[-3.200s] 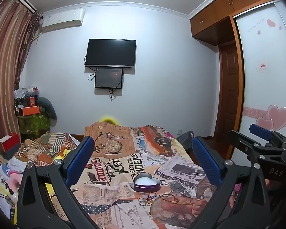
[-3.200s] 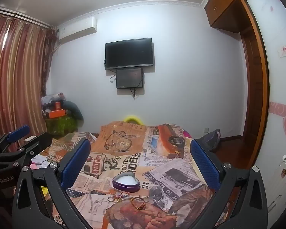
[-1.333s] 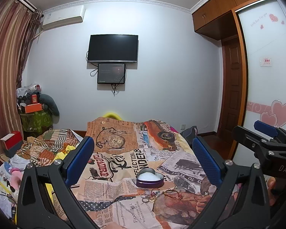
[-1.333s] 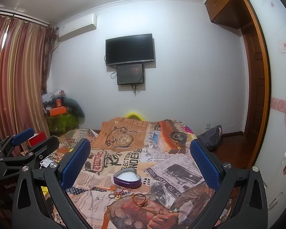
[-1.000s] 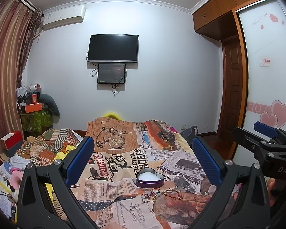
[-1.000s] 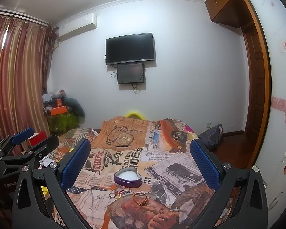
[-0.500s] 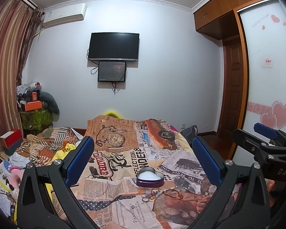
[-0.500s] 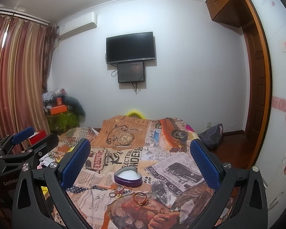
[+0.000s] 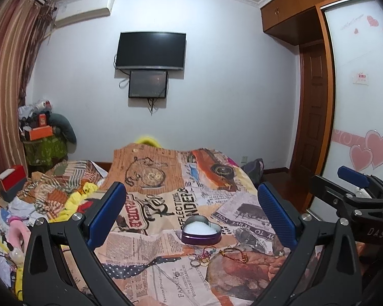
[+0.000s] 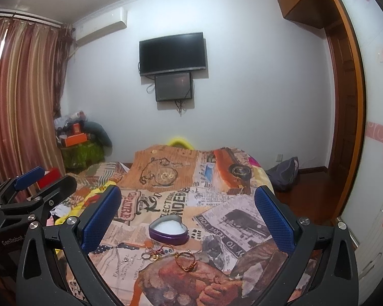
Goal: Organize jewelry
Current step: 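Move the open right gripper down to the red-and-gold braided bracelet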
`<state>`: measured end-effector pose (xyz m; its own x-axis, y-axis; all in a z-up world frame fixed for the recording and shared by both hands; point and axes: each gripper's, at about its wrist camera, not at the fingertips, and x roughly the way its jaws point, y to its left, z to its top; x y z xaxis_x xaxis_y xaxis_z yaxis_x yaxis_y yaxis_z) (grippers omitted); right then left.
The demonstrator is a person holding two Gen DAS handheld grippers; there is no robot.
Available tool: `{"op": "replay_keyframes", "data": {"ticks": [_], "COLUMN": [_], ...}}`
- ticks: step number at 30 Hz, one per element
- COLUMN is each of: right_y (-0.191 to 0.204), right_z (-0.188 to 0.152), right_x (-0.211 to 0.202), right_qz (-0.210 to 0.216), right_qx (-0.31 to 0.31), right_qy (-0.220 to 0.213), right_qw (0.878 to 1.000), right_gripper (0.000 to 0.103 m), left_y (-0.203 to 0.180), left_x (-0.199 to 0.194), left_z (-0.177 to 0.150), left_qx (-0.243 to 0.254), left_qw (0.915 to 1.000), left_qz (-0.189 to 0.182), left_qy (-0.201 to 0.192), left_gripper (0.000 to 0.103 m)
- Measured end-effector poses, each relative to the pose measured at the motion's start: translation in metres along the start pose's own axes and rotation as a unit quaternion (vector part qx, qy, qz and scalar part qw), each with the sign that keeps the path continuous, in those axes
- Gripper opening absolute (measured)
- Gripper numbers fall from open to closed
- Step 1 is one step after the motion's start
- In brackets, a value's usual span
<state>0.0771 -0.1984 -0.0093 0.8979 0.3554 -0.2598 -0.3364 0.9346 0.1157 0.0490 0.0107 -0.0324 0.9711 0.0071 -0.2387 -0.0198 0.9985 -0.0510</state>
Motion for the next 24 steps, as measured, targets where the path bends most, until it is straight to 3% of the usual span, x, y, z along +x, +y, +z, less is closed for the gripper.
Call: {"op": "replay_keyframes", "data": {"ticks": [8, 14, 19, 24], "right_y": [-0.013, -0.019, -0.023, -0.024], "right_z": [-0.021, -0.047, -0.075, -0.099], "right_x": [0.036, 0.068, 0.094, 0.114], "right_qz": [-0.014, -0.03, -0.027, -0.007], "right_qx": [0.004, -0.007, -0.011, -0.012], "right_qy": [0.055, 0.116, 0.176, 0.23], "right_qw": [0.998, 0.993, 0.984, 0.973], "right_gripper": [0.103, 0.103, 0.103, 0.103], "left_y": [0.013, 0.021, 0.029, 0.038], "left_x": [0.045, 0.082, 0.108, 0.13], "left_z": [-0.025, -0.058, -0.089, -0.115], "left_qx": [-0.001, 0.009, 0.013, -0.008], "left_qw": [0.9975, 0.9905, 0.9808, 0.9651], "left_qz": [0.0, 0.013, 0.021, 0.012], "left_qy": [0.07, 0.136, 0.193, 0.262], "left_gripper": [0.103, 0.103, 0.103, 0.088]}}
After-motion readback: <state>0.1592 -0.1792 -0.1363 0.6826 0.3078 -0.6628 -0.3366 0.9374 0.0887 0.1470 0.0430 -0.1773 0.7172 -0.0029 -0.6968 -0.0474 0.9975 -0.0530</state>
